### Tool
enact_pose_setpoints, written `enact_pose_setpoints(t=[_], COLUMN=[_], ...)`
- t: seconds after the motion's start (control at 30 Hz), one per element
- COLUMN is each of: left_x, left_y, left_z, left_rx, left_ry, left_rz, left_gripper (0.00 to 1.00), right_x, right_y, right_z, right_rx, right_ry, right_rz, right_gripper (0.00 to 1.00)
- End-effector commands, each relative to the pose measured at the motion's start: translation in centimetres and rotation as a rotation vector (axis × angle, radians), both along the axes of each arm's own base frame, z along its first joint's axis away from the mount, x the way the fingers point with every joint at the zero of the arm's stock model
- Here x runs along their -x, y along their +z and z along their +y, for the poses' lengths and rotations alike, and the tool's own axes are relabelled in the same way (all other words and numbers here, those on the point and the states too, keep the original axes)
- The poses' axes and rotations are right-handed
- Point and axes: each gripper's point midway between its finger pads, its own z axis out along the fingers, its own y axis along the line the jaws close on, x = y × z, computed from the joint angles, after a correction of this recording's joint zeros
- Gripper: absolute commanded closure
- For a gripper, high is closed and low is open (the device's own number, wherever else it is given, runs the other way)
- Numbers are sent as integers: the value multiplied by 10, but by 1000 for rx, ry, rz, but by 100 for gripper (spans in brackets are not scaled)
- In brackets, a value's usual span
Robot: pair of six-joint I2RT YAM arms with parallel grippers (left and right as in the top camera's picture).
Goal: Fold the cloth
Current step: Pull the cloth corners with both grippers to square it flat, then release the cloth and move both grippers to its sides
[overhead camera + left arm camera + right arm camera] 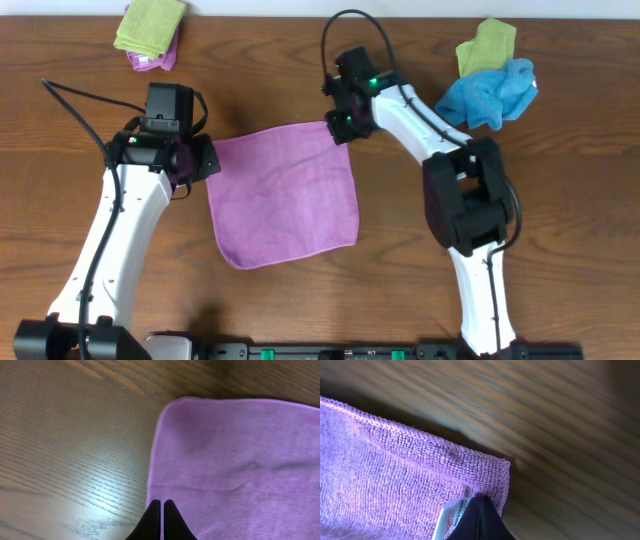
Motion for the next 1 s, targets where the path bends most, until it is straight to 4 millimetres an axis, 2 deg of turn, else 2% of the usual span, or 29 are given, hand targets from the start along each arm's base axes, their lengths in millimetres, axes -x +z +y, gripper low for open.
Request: enact_pose_setpoints(t=[0.0, 0.23, 0.33, 0.47, 0.6, 0.73, 0.87, 0.97], left_x=[-5, -10, -19, -29, -31, -31, -31, -30], left_y=[-7, -50, -61, -62, -61, -60, -60, -60], left_z=[5, -1, -13, -23, -25, -29, -34, -34], left_rx=[-32, -9, 51, 96, 109, 124, 146, 148], left_ry=[-8, -20, -39, -76, -87, -106, -136, -139], left_rz=[21, 136, 135, 101, 91, 93, 90, 93], left_gripper=[94, 94, 94, 94, 94, 94, 94, 94], right_x=[-7, -20, -26, -32, -43, -57, -60, -47], right_y=[-24, -6, 1, 12, 43, 88, 130, 150], right_z=[-66, -99, -98, -85, -62, -48, -47, -51], right_rx=[158, 158, 151, 121, 23, -52, -61, -49], right_ry=[-162, -233, -232, -213, -185, -168, -141, -136], right_rz=[40, 49, 29, 6, -20, -74, -116, -89], right_gripper=[98, 99, 99, 98, 98, 98, 98, 96])
